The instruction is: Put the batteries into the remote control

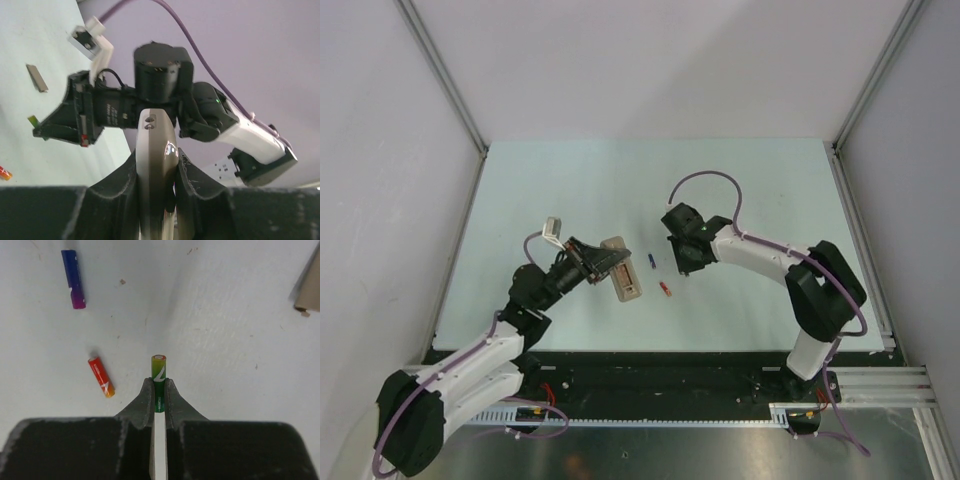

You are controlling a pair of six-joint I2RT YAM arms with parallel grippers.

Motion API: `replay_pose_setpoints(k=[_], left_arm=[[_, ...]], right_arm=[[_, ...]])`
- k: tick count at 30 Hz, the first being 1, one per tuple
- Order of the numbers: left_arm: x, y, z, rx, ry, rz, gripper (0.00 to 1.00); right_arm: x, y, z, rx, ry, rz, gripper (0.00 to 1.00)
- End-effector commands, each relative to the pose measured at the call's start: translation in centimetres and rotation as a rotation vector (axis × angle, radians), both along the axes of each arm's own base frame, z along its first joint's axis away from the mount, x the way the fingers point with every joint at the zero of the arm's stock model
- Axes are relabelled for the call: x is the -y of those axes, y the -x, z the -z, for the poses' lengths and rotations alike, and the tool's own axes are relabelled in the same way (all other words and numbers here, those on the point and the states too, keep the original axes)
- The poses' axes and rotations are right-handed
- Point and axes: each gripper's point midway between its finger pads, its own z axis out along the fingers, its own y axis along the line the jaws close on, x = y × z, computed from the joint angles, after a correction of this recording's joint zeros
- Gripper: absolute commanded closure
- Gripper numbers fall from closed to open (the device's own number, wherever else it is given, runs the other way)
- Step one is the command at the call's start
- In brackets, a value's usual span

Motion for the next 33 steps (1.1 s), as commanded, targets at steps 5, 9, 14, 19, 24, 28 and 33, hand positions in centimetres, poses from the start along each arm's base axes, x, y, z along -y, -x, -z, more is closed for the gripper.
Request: replay_pose_setpoints(k=[5, 9, 14, 19, 24, 28, 33], left_arm=[[-0.3, 2.0, -0.1, 0.085, -0.007, 0.054, 1.00], [-0.5, 2.1, 0.1, 0.086, -0.007, 0.056, 1.00], [-0.4, 2.3, 0.2, 0.077, -0.003, 0.066, 1.00], [-0.3, 2.4, 0.5, 0.065, -0.005, 0.077, 1.00], [-0.3, 2.4, 0.5, 0.074, -0.011, 0.075, 1.00], [-0.3, 2.2, 0.1, 0.083, -0.012, 0.074, 1.00], [0.0, 1.7, -0.9, 0.103, -0.014, 0.072, 1.00]], right_arm=[[0.1, -2.5, 2.5, 0.037, 0.054, -0.027, 1.00], [0.5, -2.2, 4.2, -0.009, 0.075, -0.025, 0.91], [0.7, -1.7, 5.0, -0.032, 0.078, -0.020, 0.72], [0.5, -2.1, 3.1, 0.011, 0.043, 0.003, 0.51], [0.1, -2.6, -1.1, 0.095, -0.033, 0.042, 0.45], [0.1, -1.8, -8.4, 0.213, -0.173, 0.074, 0.45], [-2.6, 2.4, -15.1, 0.271, -0.430, -0.037, 0.44]])
